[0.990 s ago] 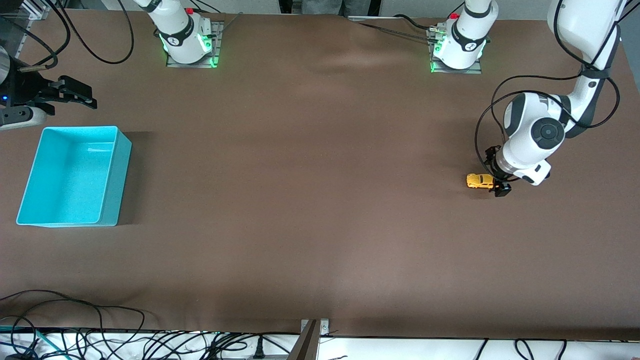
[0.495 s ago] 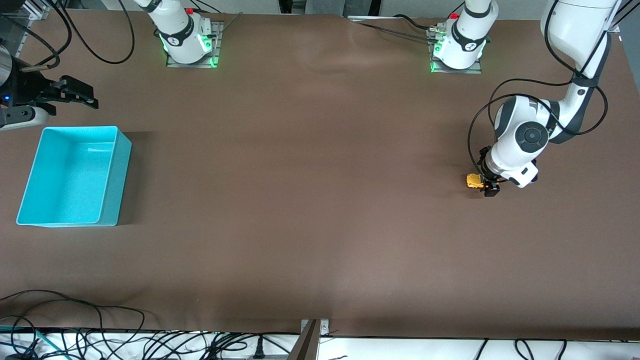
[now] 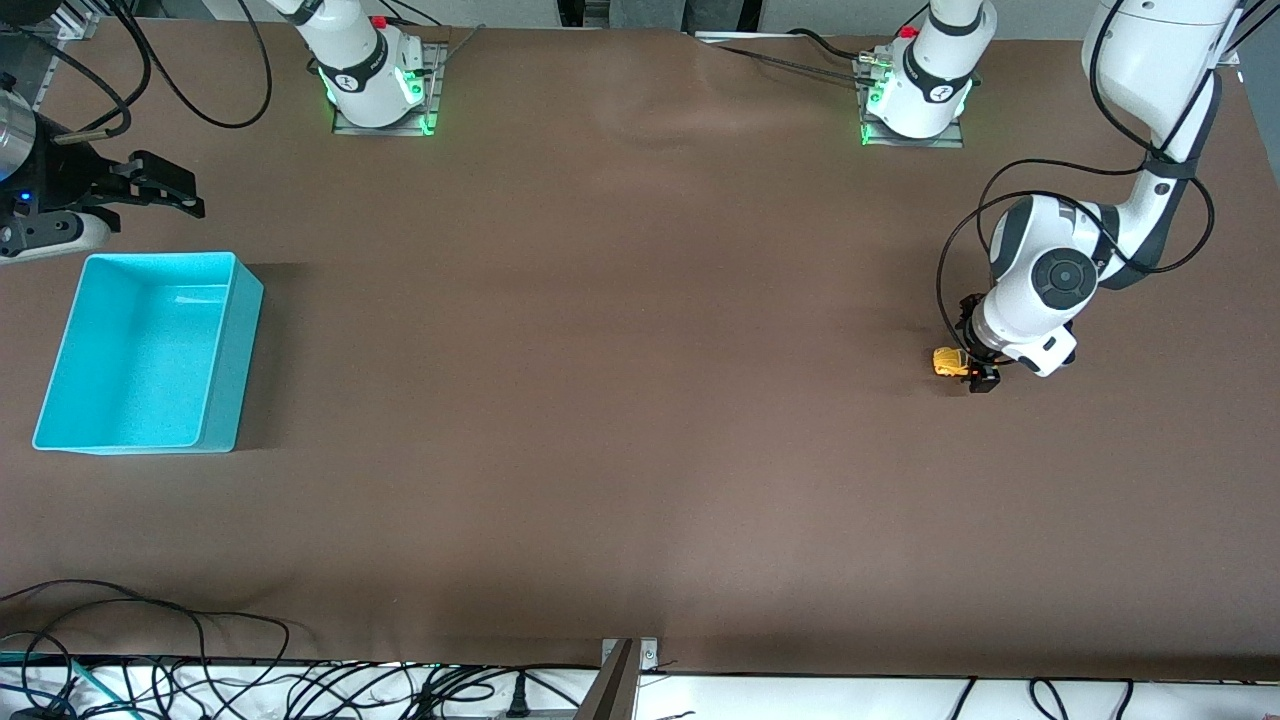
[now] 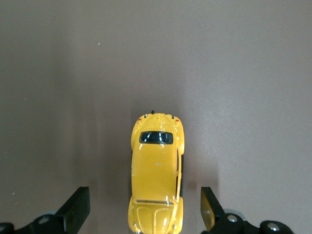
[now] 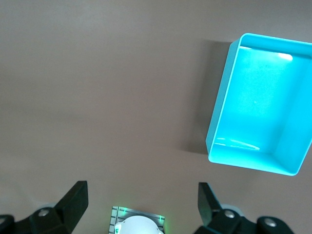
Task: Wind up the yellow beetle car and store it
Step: 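Close the left gripper on the yellow car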
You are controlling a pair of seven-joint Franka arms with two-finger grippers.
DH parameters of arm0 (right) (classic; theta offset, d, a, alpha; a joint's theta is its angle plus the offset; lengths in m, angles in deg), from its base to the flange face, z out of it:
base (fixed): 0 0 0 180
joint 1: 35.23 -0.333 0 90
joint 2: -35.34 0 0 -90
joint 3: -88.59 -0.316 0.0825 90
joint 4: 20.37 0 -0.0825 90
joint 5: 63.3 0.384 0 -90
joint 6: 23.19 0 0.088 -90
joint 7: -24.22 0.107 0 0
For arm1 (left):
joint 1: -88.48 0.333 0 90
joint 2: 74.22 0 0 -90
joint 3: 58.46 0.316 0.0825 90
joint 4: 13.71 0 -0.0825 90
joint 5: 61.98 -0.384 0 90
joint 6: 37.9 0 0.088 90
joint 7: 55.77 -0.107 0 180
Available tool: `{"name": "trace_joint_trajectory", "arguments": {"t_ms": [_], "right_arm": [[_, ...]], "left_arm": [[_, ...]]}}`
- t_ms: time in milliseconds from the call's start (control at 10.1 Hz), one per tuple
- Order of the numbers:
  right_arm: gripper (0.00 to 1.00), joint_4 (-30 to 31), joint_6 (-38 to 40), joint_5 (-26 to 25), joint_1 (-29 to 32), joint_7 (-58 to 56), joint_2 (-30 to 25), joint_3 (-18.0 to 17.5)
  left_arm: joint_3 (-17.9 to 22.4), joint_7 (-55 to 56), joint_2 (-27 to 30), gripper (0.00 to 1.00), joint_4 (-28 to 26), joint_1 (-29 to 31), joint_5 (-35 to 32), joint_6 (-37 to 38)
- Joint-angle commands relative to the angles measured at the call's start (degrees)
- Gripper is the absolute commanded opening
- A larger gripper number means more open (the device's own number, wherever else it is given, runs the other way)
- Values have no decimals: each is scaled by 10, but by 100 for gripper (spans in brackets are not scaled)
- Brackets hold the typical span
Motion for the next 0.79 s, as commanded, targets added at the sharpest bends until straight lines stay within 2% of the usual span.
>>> {"name": "trace_joint_trajectory", "arguments": {"t_ms": [0,99,297,396,495,693], "right_arm": [[100,-4,-4,3,-14,7,3,1],[100,-5,-4,2,-15,7,3,1],[100,-4,-4,1,-14,6,3,3],[100,-4,-4,-2,-13,6,3,3],[100,-3,-6,-2,-13,7,7,4],[100,-3,-10,-2,-14,7,11,3]], "left_arm": [[-1,-9,-11,100,10,9,-20,3],[-1,-9,-11,90,10,9,-21,3],[-1,-9,-11,54,10,10,-20,3],[-1,-8,-10,31,10,10,-20,3],[-2,-5,-9,0,10,10,-20,3],[-3,-2,-5,0,11,10,-19,4]]}}
